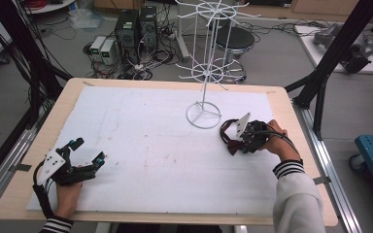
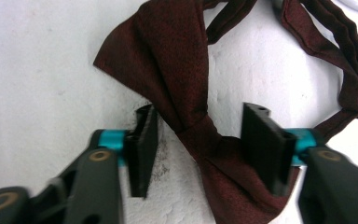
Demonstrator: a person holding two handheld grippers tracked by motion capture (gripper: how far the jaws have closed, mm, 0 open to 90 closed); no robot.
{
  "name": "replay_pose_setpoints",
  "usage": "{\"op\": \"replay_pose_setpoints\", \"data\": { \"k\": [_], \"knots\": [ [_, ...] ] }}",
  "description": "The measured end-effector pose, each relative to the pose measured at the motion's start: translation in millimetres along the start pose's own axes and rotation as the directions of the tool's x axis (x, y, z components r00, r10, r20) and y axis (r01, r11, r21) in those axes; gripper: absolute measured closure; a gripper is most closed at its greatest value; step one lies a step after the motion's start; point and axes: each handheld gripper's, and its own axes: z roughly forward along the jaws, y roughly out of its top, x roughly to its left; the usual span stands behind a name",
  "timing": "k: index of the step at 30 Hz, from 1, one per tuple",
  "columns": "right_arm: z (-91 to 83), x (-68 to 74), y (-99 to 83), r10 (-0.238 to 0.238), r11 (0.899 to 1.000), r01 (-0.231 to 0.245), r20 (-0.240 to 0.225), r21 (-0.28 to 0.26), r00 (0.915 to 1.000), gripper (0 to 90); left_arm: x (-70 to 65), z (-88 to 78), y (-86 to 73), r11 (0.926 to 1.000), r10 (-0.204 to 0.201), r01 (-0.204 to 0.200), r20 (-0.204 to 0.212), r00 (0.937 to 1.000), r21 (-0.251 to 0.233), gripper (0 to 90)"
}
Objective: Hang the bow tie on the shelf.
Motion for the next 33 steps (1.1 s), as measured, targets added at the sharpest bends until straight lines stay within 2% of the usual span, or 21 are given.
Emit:
{"op": "replay_pose_setpoints", "data": {
  "k": [2, 3, 6, 9, 10, 14, 17, 22, 25, 27, 29, 30, 31, 33],
  "knots": [
    [-1.1, -1.5, 0.1, 0.012, 1.000, -0.012, 0.025, -0.001, 0.9996, 62.8, 0.0, 0.0, 0.0, 1.0000, 0.000, 0.000, 0.000, 1.0000, 0.000, 7.0],
    [-1.5, -1.2, 0.3, 0.020, 1.000, -0.020, 0.013, -0.001, 0.9997, 67.5, 0.1, -0.1, 0.1, 1.0000, 0.001, -0.001, 0.000, 1.0000, 0.001, 6.9],
    [-1.7, -1.9, 1.7, 0.018, 1.000, -0.018, -0.005, -0.008, 0.9998, 72.8, 0.2, -0.1, 0.1, 1.0000, 0.000, 0.000, 0.001, 1.0000, 0.001, 6.9],
    [-3.3, -2.8, 1.6, 0.040, 0.999, -0.040, -0.010, -0.019, 0.9991, 73.4, 0.4, -0.2, 0.1, 1.0000, -0.001, 0.001, 0.002, 1.0000, 0.002, 7.0],
    [-5.3, -3.3, 1.1, 0.064, 0.997, -0.065, -0.022, -0.041, 0.9977, 73.6, 0.3, -0.2, 0.2, 1.0000, -0.001, 0.001, 0.002, 1.0000, 0.003, 6.9],
    [-12.3, -4.0, 0.1, 0.096, 0.991, -0.098, -0.023, -0.089, 0.9951, 73.8, 0.3, -0.1, 0.1, 1.0000, -0.001, 0.001, 0.001, 1.0000, 0.001, 6.9],
    [-17.4, -5.1, -1.8, 0.130, 0.983, -0.132, -0.020, -0.129, 0.9913, 73.8, 0.3, -0.1, 0.1, 1.0000, -0.001, 0.001, 0.001, 1.0000, 0.001, 7.0],
    [-25.9, -5.6, -4.0, 0.154, 0.969, -0.153, -0.012, -0.195, 0.9880, 73.8, 0.4, -0.1, 0.1, 1.0000, -0.003, 0.003, 0.001, 1.0000, 0.001, 6.9],
    [-29.7, -6.2, -6.0, 0.188, 0.958, -0.185, -0.009, -0.220, 0.9821, 73.8, 0.3, -0.1, 0.1, 1.0000, -0.002, 0.002, 0.001, 1.0000, 0.001, 7.0],
    [-32.5, -7.4, -7.5, 0.221, 0.945, -0.217, -0.014, -0.243, 0.9753, 73.8, 0.3, -0.1, 0.1, 1.0000, -0.002, 0.002, 0.001, 1.0000, 0.001, 6.9],
    [-35.5, -8.5, -8.9, 0.253, 0.928, -0.248, -0.017, -0.278, 0.9672, 73.8, 0.3, -0.1, 0.1, 1.0000, -0.002, 0.002, 0.001, 1.0000, 0.001, 7.0],
    [-35.5, -8.5, -8.9, 0.253, 0.928, -0.248, -0.017, -0.278, 0.9672, 73.8, 0.3, -0.1, 0.1, 1.0000, -0.002, 0.002, 0.001, 1.0000, 0.002, 7.0],
    [-38.7, -9.2, -9.8, 0.281, 0.910, -0.274, -0.024, -0.312, 0.9594, 73.8, 0.3, -0.1, 0.1, 1.0000, -0.001, 0.001, 0.001, 1.0000, 0.001, 6.9],
    [-41.0, -9.3, -9.8, 0.304, 0.894, -0.295, -0.026, -0.337, 0.9522, 73.8, 0.4, -0.1, 0.1, 1.0000, -0.002, 0.002, 0.001, 1.0000, 0.001, 7.0]
  ]
}}
